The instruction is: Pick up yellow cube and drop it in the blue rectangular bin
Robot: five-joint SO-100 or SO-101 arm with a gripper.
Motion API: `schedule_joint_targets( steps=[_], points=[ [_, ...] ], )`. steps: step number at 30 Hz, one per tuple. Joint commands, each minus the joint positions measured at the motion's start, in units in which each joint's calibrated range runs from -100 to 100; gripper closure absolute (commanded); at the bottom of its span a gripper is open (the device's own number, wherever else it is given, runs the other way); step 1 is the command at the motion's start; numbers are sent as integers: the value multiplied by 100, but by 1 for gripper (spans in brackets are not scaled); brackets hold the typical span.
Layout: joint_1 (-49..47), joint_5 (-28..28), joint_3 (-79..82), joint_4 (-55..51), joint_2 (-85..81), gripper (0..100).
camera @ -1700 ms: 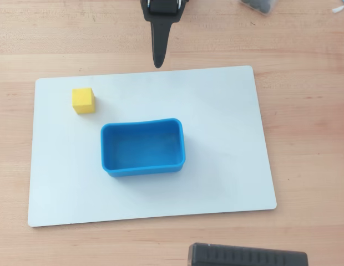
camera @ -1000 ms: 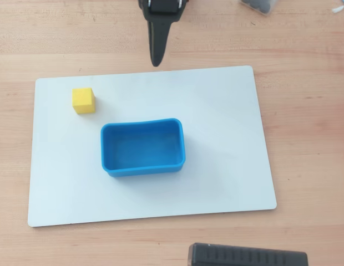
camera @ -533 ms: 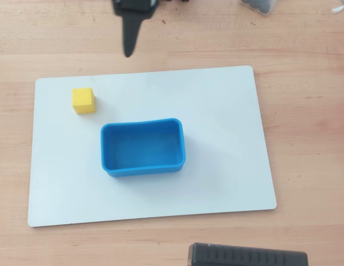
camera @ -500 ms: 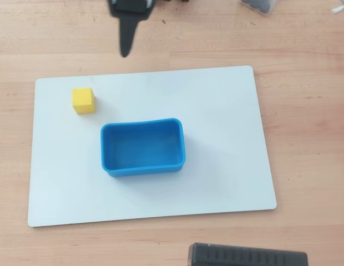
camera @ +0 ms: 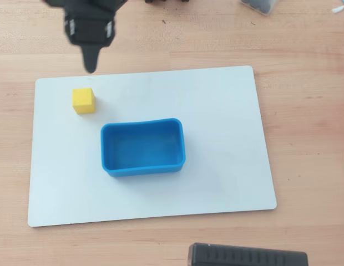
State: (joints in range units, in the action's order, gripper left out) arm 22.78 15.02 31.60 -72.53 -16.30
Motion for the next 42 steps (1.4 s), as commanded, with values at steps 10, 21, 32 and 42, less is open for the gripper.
schedule_joint_targets(
  steps=[10, 21, 32, 42],
  points=[
    [346, 122, -1415, 234, 1310, 99],
    [321, 83, -1778, 259, 1709, 82],
    [441, 73, -1906, 193, 2285, 78],
    [441, 73, -1851, 349, 2471, 79]
  ],
)
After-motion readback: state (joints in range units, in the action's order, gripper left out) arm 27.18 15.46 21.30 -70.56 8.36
